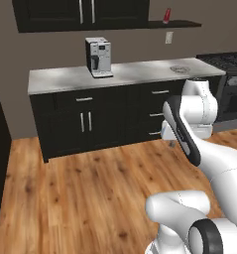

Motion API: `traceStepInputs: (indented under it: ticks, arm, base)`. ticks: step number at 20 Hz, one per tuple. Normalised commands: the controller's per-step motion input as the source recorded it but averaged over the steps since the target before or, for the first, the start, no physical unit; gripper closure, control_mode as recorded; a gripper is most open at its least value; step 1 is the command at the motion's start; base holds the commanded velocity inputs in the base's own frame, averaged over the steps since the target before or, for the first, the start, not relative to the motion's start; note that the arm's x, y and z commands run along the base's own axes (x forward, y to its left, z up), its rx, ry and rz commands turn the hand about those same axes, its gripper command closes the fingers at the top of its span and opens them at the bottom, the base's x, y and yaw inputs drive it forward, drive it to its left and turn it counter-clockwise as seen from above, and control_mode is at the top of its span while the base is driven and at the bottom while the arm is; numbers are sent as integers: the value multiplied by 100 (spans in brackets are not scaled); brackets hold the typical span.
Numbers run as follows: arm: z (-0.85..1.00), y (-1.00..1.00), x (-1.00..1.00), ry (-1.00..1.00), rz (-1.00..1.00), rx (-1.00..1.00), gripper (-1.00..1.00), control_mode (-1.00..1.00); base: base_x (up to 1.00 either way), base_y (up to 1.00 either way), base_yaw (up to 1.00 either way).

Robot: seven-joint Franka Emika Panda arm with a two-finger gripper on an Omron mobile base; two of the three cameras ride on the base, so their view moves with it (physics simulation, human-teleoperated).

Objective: Move the hot dog bun to the plate on the dining table and place the condiment next to that plate. Then navigate to the fridge and take the sausage and place it on the plate as well.

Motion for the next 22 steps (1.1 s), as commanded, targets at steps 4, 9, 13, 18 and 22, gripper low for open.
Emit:
traceStepInputs:
  ticks: [4,9,13,18,22]
  arm:
    - [0,0,0,0,0,0,-100,100]
    - [0,0,0,0,0,0,-100,100]
    - [0,0,0,0,0,0,-100,100]
    - [0,0,0,0,0,0,-100,100]
    - [0,0,0,0,0,0,-100,100]
  base:
    - [100,-21,8]
    - [100,-54,15]
    - [100,-76,18]
    - [100,-90,13]
    - [90,-100,8]
